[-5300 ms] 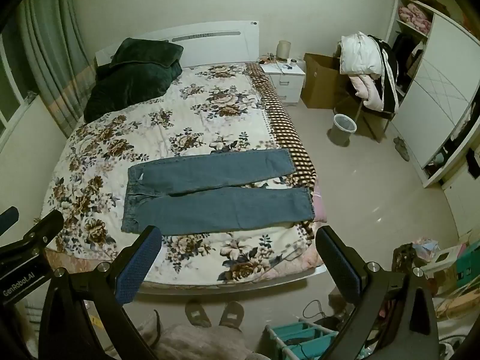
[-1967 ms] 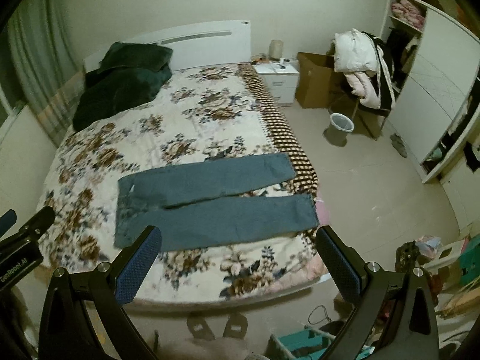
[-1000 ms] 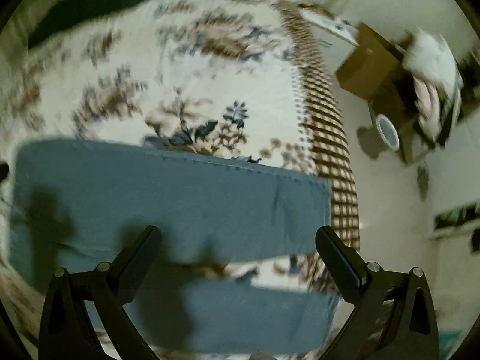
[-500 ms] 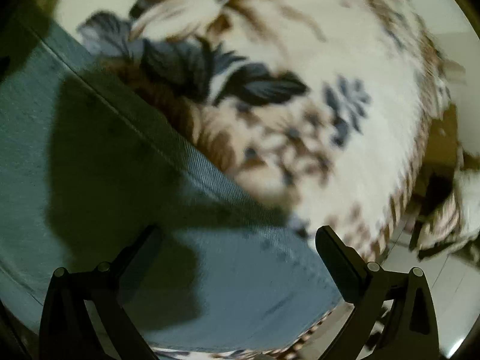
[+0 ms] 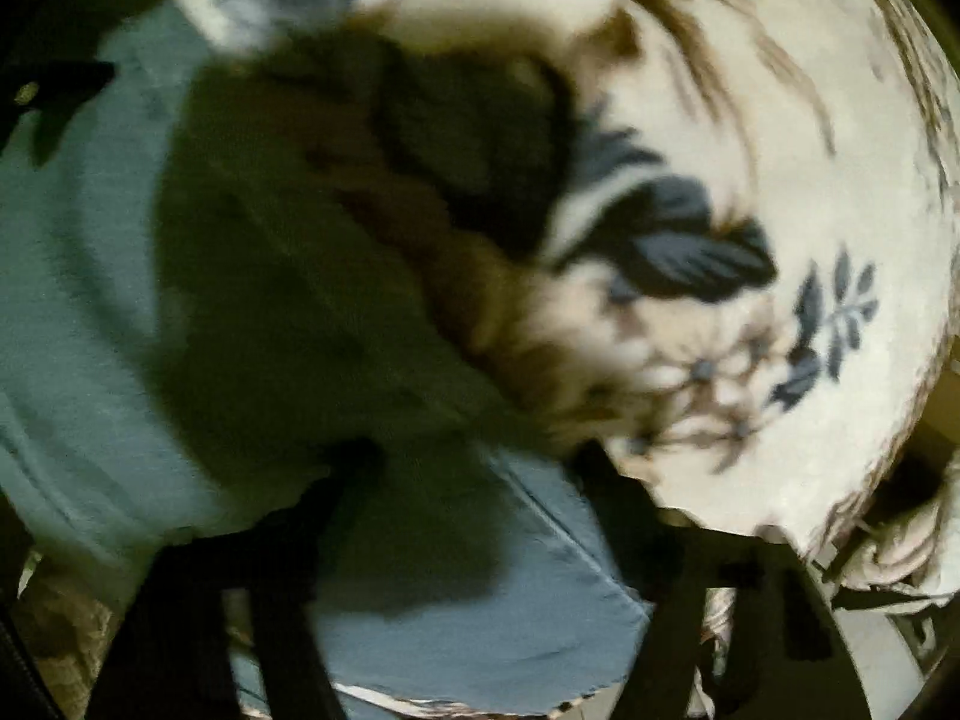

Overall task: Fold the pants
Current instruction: 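Lower both grippers onto the jeans leg hems and grasp them, then lift the hems with both grippers and fold them over toward the waistband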

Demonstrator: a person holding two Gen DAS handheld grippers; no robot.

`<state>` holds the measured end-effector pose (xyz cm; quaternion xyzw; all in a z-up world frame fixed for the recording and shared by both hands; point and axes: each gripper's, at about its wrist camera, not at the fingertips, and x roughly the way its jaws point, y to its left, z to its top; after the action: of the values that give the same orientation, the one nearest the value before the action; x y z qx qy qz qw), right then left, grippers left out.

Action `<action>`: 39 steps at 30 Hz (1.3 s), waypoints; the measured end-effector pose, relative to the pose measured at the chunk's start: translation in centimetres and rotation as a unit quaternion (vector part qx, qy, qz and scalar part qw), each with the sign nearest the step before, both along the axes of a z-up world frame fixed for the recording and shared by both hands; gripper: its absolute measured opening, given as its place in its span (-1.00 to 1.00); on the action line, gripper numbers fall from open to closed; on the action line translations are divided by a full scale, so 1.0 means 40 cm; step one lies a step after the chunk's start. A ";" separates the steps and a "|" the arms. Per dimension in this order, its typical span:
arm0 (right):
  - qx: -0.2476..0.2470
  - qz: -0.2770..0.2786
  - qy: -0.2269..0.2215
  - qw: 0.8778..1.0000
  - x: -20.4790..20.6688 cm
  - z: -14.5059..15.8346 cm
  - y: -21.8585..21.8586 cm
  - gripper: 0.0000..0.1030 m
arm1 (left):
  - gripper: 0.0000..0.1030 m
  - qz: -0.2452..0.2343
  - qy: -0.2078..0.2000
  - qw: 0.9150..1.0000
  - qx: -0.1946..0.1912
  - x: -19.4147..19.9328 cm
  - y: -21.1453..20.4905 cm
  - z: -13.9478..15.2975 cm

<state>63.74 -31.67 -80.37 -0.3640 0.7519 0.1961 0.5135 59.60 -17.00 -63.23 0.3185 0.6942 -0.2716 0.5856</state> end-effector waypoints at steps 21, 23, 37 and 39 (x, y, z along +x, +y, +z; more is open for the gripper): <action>0.102 -0.167 -0.201 0.960 -0.227 0.410 -0.102 -0.86 | -0.90 0.198 -0.097 0.969 -0.114 -0.341 0.165 0.461; 0.101 -0.176 -0.226 0.953 -0.322 0.473 -0.066 -0.86 | -0.90 0.220 -0.110 0.962 -0.118 -0.411 0.135 0.480; 0.074 -0.285 -0.173 0.940 -0.898 0.297 -0.012 -0.85 | -0.90 0.359 -0.021 0.931 -0.066 -0.830 0.167 0.165; 0.064 -0.289 -0.164 0.941 -0.923 0.251 -0.005 -0.80 | -0.89 0.365 -0.011 0.929 -0.059 -0.839 0.171 0.105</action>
<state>26.80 -31.85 -70.34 -0.1246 0.7159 0.0252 0.6865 26.02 -10.17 -59.01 0.0106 0.7390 -0.0757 0.6693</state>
